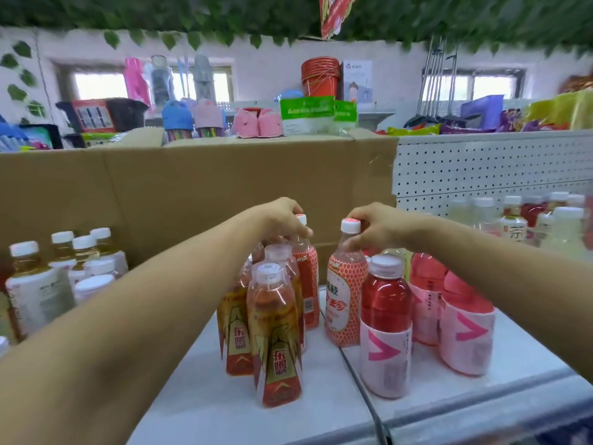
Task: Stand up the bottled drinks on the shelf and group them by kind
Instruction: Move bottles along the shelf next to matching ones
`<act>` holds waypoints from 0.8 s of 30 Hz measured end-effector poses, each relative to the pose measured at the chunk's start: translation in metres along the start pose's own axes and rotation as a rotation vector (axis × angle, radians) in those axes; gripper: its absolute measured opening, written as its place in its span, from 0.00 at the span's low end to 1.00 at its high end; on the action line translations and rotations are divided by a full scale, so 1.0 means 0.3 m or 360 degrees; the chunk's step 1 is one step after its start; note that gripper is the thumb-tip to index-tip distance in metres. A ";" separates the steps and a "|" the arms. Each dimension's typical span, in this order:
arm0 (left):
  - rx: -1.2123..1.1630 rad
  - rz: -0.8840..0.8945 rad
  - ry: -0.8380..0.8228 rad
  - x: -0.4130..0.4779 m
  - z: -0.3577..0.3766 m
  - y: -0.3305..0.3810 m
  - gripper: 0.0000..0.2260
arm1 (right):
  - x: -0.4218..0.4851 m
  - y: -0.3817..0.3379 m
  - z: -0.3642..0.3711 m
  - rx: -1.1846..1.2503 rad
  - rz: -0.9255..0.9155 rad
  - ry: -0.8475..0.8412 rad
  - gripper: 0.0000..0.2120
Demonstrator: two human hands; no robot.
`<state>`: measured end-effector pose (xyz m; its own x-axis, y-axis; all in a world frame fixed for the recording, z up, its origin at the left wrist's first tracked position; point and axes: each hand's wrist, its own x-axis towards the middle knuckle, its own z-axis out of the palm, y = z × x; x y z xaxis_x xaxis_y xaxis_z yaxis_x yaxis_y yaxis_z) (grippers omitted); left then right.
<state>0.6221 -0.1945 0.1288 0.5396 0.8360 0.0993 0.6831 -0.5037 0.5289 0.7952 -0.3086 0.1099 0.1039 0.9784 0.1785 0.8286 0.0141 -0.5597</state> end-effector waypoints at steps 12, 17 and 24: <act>-0.0128 0.0234 0.0179 -0.009 -0.042 0.027 0.08 | 0.018 0.008 -0.017 0.0697 -0.0083 0.0230 0.05; -0.0280 0.0440 0.0492 -0.057 -0.129 0.096 0.05 | 0.021 -0.059 -0.134 0.0713 -0.0220 0.0414 0.09; -0.0490 0.0607 0.0958 -0.176 -0.214 0.231 0.08 | -0.033 -0.153 -0.276 0.0682 -0.0436 0.0692 0.10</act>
<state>0.6094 -0.2594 0.2143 0.2893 0.6355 0.7159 0.2885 -0.7710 0.5678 0.8016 -0.3360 0.2007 0.2076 0.7569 0.6197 0.5744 0.4185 -0.7036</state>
